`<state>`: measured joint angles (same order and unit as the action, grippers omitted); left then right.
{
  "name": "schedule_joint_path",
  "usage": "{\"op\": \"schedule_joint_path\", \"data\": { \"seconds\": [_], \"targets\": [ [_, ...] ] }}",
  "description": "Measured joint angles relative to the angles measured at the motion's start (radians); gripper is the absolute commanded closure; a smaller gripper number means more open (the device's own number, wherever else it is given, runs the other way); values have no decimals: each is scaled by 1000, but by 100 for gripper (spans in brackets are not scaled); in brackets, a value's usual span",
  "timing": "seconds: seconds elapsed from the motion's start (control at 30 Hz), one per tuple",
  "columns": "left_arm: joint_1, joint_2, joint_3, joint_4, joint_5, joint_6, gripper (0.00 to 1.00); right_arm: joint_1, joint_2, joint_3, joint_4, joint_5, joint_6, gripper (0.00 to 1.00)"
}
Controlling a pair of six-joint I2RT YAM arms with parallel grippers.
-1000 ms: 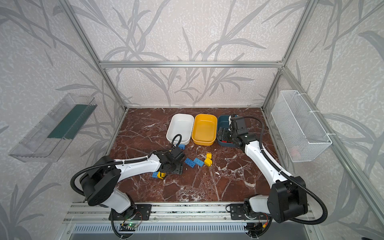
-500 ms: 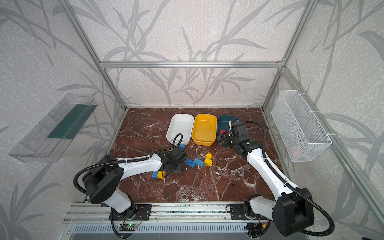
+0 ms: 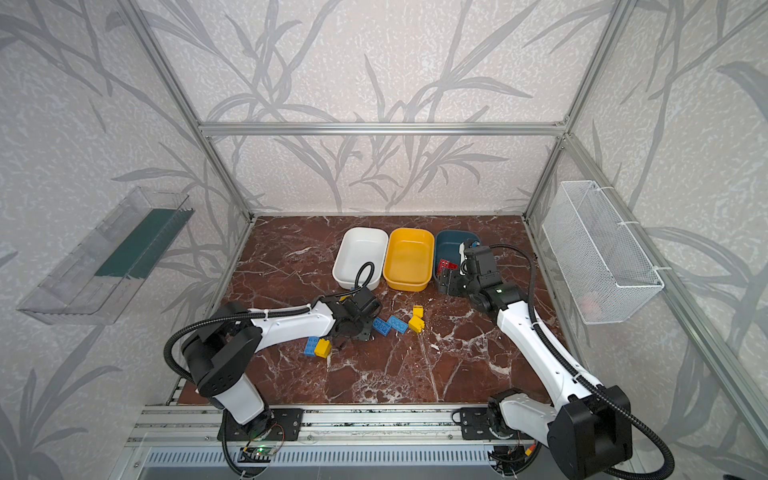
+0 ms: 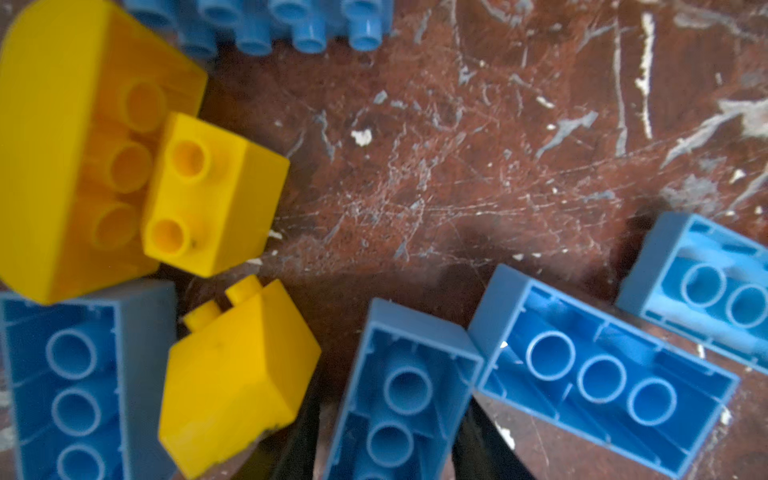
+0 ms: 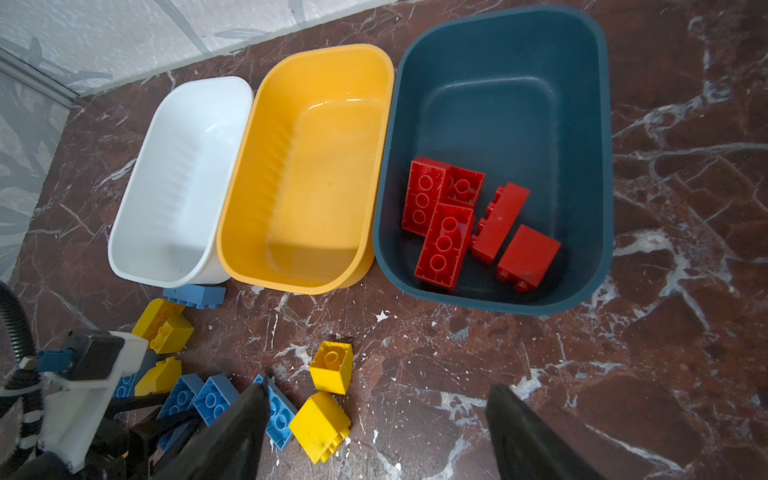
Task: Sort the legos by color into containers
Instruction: 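Carry the blue brick with the left gripper and drop it into the yellow bin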
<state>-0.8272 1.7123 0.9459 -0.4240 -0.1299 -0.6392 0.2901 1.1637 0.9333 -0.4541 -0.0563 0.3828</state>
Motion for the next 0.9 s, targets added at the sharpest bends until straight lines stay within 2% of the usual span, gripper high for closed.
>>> {"op": "schedule_joint_path", "data": {
  "seconds": [0.2, 0.53, 0.7, 0.9],
  "targets": [
    [0, 6, 6, 14, -3, 9, 71, 4, -17, -12, -4, 3, -9, 17],
    [0, -54, 18, 2, 9, 18, 73, 50, -61, -85, -17, 2, -13, 17],
    [0, -95, 149, -38, 3, 39, 73, 98, -87, -136, -11, -2, -13, 17],
    [10, -73, 356, -71, 2, 72, 73, 147, -113, -197, 16, -7, -13, 17]
  ]
}}
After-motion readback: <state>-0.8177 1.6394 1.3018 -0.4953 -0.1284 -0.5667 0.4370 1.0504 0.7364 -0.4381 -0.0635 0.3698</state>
